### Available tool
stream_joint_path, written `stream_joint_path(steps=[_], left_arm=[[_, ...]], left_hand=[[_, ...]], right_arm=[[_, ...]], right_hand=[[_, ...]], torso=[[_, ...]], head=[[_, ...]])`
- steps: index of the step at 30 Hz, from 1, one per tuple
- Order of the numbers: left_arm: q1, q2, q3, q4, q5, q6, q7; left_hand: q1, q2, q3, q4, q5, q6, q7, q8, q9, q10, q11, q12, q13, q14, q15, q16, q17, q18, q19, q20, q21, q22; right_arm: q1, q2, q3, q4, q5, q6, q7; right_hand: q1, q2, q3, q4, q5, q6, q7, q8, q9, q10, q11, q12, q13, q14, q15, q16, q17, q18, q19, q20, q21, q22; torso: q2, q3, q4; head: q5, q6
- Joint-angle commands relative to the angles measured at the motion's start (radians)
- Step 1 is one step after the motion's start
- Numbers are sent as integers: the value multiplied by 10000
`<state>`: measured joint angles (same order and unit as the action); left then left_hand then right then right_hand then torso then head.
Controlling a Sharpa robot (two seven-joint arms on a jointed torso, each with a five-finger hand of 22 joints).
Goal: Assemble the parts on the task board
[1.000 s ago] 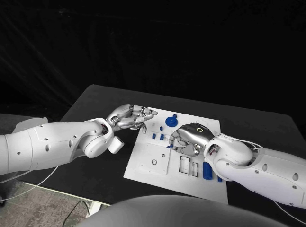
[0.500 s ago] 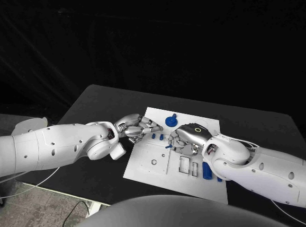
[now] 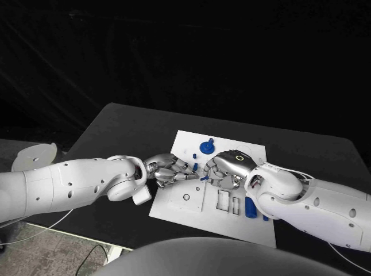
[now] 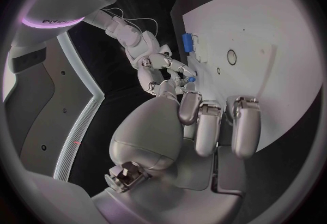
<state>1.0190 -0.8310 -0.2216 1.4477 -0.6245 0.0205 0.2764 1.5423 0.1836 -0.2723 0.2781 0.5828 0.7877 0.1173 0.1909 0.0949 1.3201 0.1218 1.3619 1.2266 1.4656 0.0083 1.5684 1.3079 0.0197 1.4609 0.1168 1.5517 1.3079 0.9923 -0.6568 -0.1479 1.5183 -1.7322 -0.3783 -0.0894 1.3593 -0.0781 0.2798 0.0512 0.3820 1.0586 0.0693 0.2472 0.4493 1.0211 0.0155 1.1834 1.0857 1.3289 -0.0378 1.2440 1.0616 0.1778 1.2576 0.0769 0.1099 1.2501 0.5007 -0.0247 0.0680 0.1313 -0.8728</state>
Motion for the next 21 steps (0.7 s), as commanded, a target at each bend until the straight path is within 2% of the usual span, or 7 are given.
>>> stream_joint_path(steps=[1, 21], left_arm=[[-22, 61, 8, -36, -303, 437, -192], [-38, 221, 9, -171, -323, 566, -247]], left_hand=[[103, -18, 65, -1, 51, -16, 18, -37, 15, 2507, -798, 2089, 3442, 1052, -62, 24, 2629, -100, 725, -30, 8, 2379], [257, -69, 237, -7, 131, -195, -11, -163, -12, 2507, -815, 2089, 3442, 1052, -68, 24, 2629, -49, 524, -33, -88, 2259]], right_arm=[[-5, 5, 4, 16, 24, 33, 23], [-51, 89, 4, 18, 50, 220, 50]], right_hand=[[-63, -56, 81, -2, 62, -34, 42, 43, 117, -72, 10, -49, -6, -30, 7, -30, -16, 31, 27, -15, -61, 16], [-53, -59, 112, -18, 132, -54, 53, 43, 142, -103, 11, -78, -33, -42, 8, -39, -33, 32, 25, -15, -69, 35]], torso=[[-5, -2, 4], [-6, -1, -1]], head=[[16, 2], [56, 2]])
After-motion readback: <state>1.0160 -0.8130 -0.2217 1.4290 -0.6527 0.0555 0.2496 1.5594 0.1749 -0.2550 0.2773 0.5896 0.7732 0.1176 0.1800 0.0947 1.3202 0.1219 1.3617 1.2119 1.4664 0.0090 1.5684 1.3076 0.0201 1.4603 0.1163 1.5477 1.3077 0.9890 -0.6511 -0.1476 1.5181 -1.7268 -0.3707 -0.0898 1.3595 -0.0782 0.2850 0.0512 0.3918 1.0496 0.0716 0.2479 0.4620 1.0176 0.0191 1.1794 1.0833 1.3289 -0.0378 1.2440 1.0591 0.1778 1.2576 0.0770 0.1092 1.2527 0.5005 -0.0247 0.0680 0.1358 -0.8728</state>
